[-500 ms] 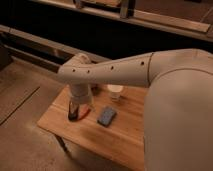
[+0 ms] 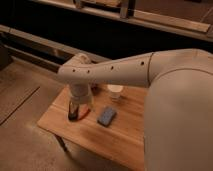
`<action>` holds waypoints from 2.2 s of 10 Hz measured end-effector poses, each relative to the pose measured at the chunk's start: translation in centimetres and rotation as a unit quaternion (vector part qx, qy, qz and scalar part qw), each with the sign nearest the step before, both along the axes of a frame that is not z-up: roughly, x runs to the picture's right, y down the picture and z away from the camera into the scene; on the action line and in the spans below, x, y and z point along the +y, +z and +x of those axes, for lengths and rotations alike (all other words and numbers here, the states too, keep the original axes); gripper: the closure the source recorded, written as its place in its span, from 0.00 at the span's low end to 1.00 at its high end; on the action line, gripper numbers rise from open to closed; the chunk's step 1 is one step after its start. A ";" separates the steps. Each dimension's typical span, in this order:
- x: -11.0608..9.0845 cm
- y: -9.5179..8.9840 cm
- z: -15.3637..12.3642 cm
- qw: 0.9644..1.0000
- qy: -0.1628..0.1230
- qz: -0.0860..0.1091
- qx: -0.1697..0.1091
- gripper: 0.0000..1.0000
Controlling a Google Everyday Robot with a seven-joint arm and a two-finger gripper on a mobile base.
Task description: Place the eraser in the ceramic cup
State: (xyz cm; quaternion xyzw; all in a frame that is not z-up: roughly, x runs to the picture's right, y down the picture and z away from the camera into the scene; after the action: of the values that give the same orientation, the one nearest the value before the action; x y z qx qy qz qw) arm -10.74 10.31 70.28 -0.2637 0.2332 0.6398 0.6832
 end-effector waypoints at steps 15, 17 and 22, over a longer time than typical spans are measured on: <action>0.0 0.0 0.0 1.000 0.000 0.000 0.000 0.35; 0.0 0.0 0.0 1.000 0.000 0.000 0.000 0.35; -2.6 1.2 -3.8 0.999 0.036 0.010 0.028 0.35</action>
State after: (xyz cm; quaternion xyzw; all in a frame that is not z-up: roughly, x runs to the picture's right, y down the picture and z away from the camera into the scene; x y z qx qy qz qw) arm -14.50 7.74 71.50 -0.2472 0.2356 0.6737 0.6554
